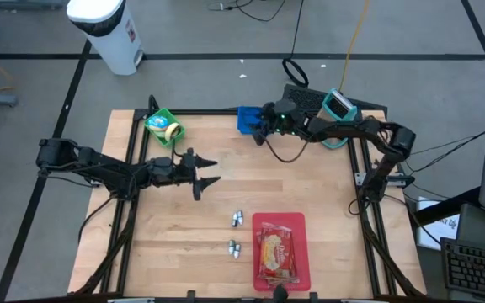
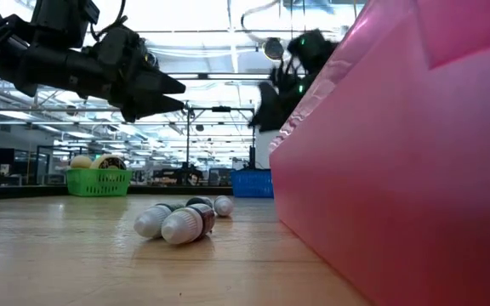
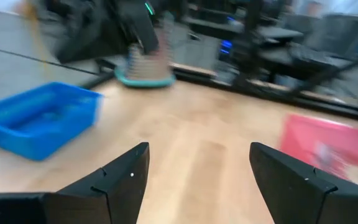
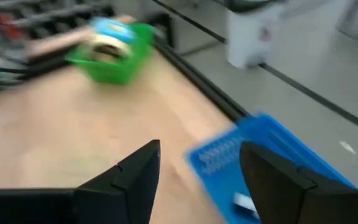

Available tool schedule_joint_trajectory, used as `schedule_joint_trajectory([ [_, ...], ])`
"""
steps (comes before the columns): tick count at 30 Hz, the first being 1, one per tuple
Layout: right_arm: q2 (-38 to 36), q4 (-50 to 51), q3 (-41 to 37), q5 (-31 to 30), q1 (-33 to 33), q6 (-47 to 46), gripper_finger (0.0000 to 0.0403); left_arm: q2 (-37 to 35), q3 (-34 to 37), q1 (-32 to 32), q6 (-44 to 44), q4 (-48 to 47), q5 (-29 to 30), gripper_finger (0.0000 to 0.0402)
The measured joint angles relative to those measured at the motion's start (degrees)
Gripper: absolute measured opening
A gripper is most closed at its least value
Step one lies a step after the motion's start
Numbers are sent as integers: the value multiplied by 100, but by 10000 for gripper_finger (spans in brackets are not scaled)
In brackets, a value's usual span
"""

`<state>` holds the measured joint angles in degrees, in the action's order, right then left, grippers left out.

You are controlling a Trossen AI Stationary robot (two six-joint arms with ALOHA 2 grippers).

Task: Pick & Place Food Item
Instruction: Put the green food coloring into the blue bin

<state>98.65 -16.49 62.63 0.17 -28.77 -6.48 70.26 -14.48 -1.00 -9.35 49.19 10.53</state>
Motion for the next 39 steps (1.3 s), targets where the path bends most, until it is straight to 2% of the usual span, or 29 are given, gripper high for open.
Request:
schedule_joint_trajectory([
  [4,-424,82,-2,293,346,282,210,22,0,56,-292,-182,-591,278],
  [10,-1064,232,0,293,1070,1049,200,264,-165,567,-369,-958,-485,278],
  [16,-1536,304,0,292,1710,1349,199,786,-1212,1321,163,-2967,-418,278],
  [19,-1672,462,-4,292,1940,1354,197,1179,-1717,1615,551,-3507,-462,278],
  [28,-1766,979,-7,271,2733,917,196,2445,-2474,2454,741,-3542,-570,278],
  [34,-1761,1084,-7,-486,3482,916,196,3415,-3094,3049,882,-3503,136,278],
  [39,-1761,1062,-7,-888,3890,1024,196,3858,-3576,3194,1066,-3488,474,278],
])
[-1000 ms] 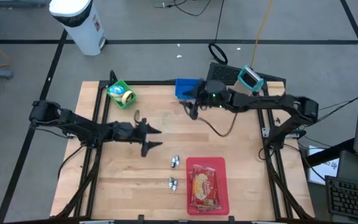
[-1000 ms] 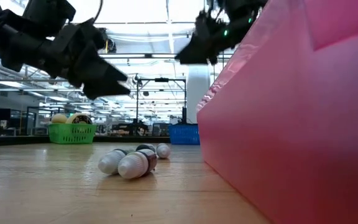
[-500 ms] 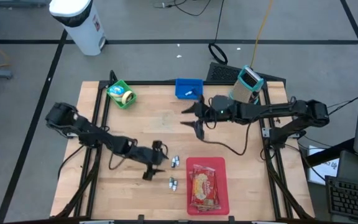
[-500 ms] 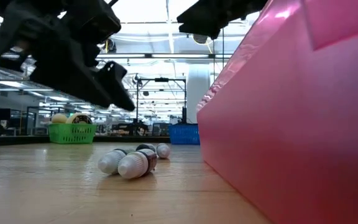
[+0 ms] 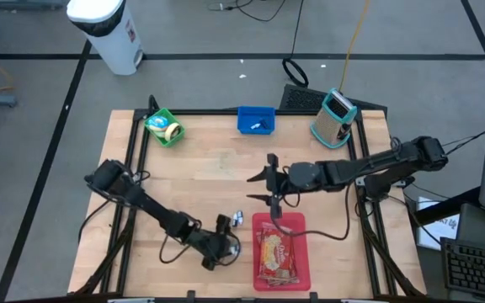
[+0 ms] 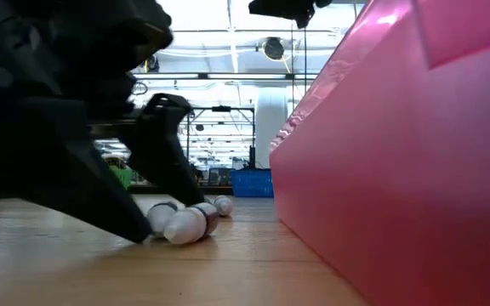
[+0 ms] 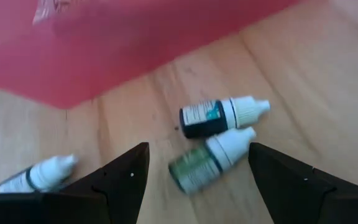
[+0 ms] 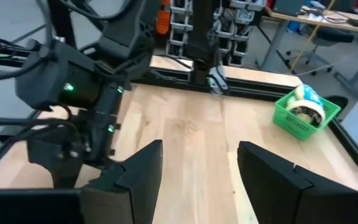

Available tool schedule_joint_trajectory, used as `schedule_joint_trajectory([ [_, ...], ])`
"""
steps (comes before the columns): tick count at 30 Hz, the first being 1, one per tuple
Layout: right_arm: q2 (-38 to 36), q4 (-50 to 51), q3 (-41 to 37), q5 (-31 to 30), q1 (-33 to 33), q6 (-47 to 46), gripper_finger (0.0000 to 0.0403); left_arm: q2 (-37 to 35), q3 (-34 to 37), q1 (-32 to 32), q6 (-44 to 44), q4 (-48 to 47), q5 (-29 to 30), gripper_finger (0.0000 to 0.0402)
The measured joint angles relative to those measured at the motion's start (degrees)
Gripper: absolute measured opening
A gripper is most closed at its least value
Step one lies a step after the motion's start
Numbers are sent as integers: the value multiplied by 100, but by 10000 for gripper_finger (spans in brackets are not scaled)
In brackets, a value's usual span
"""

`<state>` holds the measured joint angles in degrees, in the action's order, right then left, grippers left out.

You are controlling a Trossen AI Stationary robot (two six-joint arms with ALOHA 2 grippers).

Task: Pick & Place Food Item
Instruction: Put the green food coloring into the blue bin

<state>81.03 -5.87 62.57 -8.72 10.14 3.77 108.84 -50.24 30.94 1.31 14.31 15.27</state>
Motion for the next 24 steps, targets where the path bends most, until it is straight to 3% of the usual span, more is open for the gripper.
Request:
schedule_joint_trajectory([
  [8,0,80,0,-50,256,-124,196,223,-201,-140,-336,76,-100,278],
  [15,0,298,0,-47,356,-118,196,226,-203,-295,-661,-312,-817,271],
  [24,0,521,0,-50,353,-118,196,234,-211,-312,-639,-487,-1030,162],
])
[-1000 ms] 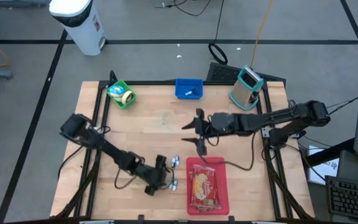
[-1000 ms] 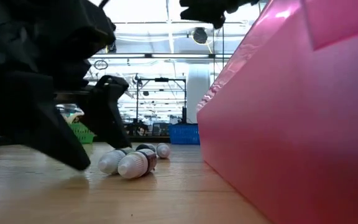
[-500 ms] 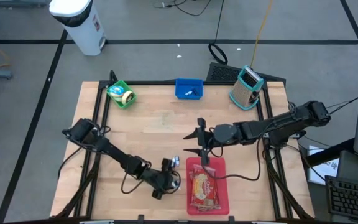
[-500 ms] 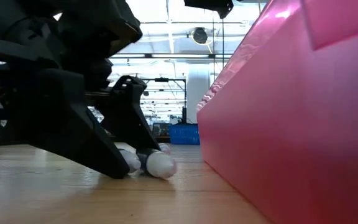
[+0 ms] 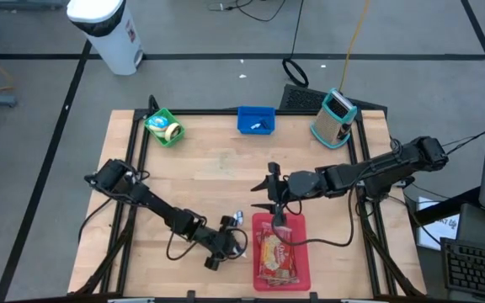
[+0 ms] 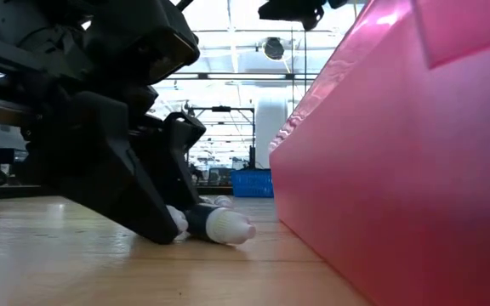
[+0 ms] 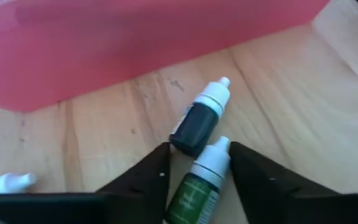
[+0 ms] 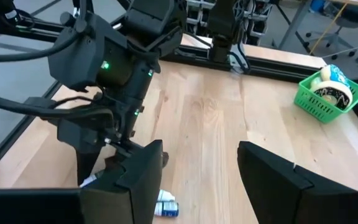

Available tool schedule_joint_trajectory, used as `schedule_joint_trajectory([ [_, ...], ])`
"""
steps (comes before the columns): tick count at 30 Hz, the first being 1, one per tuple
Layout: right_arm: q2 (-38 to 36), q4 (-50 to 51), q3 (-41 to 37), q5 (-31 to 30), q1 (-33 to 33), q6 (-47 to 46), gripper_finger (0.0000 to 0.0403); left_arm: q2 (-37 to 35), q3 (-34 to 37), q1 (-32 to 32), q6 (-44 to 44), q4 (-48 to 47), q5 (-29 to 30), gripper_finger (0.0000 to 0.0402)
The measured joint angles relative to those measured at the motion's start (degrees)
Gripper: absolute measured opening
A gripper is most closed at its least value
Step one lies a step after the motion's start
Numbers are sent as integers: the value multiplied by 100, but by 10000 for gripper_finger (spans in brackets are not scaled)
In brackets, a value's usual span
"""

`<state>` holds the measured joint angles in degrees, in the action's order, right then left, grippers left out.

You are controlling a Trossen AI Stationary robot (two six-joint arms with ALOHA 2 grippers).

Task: Pick & Place Food Item
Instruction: Put the green food coloring into the blue bin

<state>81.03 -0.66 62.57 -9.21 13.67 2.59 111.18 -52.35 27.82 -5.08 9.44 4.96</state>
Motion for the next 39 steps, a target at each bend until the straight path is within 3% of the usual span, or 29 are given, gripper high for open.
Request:
schedule_joint_trajectory([
  [7,0,181,0,0,0,0,196,0,8,-38,142,-17,-50,87],
  [14,0,348,0,-2,-65,-37,196,-353,39,-107,725,-563,221,73],
  [19,0,462,0,-1,-169,-41,196,-1062,73,-229,1412,-1613,1342,83],
  [25,0,361,-209,-308,-355,-330,196,-1984,47,-519,2880,-1877,3237,71],
  [29,4,-581,-785,-578,-574,-676,196,-2310,28,-752,3861,-1403,3708,76],
  [35,162,-3368,-2065,-560,-912,-1331,196,-2330,39,-1133,5247,-564,3706,79],
  [39,421,-4844,-2596,-560,-1039,-1675,197,-2293,39,-1353,5724,-288,3686,80],
])
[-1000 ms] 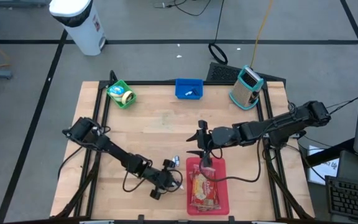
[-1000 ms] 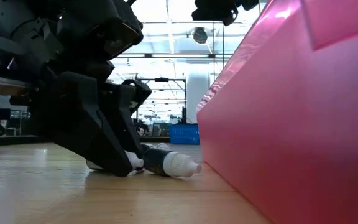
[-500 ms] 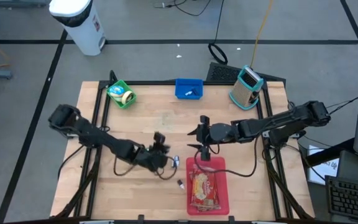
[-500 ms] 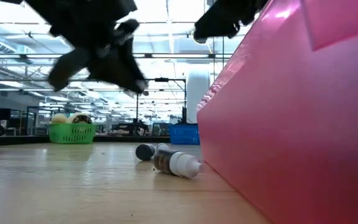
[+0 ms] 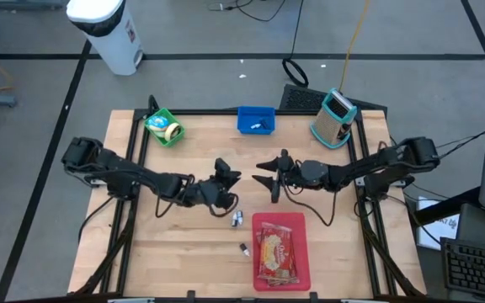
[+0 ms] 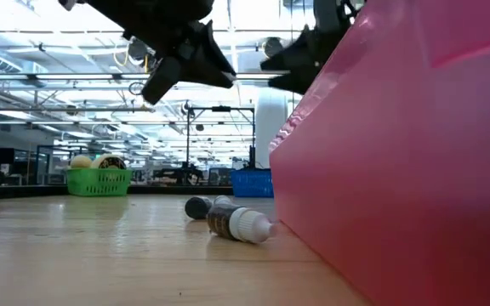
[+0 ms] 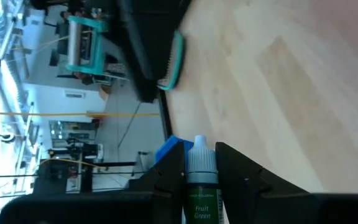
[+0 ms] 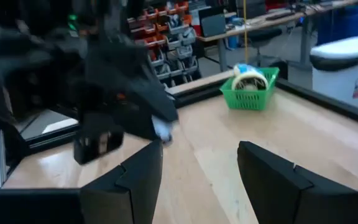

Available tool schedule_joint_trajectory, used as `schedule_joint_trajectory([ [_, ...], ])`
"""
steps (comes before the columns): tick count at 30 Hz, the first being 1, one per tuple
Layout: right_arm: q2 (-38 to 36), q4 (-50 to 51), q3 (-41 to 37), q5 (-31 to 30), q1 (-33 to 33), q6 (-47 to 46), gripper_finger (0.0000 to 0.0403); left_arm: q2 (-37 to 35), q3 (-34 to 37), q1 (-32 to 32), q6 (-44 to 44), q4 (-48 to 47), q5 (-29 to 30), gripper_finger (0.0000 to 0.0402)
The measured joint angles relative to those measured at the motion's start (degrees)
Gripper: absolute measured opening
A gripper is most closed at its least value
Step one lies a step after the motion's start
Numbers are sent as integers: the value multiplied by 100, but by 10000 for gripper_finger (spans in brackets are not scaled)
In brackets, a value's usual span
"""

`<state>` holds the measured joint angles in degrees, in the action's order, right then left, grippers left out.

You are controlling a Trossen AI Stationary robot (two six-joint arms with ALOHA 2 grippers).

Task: Pick & Place Food Item
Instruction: Put the green food coloring into the blue bin

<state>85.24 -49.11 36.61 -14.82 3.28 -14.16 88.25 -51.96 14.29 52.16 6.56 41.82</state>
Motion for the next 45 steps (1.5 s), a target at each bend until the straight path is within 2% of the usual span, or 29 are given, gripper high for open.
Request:
schedule_joint_trajectory([
  [3,246,-334,-61,33,-39,-224,206,-12,-4,-132,86,160,-222,80],
  [12,869,-1122,301,919,-369,-808,276,-9,-7,-227,326,622,-416,81],
  [17,1179,-1135,661,1369,-475,-878,280,-11,-7,-228,373,735,-433,81],
  [21,1435,-1157,1001,1638,-478,-845,265,-11,-9,-228,315,748,-435,81],
  [26,1597,-1162,1199,1649,-480,-766,235,-11,-9,-228,194,723,-471,81],
  [37,1592,-1167,1199,1763,-482,-606,105,-13,-9,-218,62,733,-541,83],
  [45,1586,-1110,1199,1819,-489,-625,101,-14,-9,-202,-108,802,-481,90],
])
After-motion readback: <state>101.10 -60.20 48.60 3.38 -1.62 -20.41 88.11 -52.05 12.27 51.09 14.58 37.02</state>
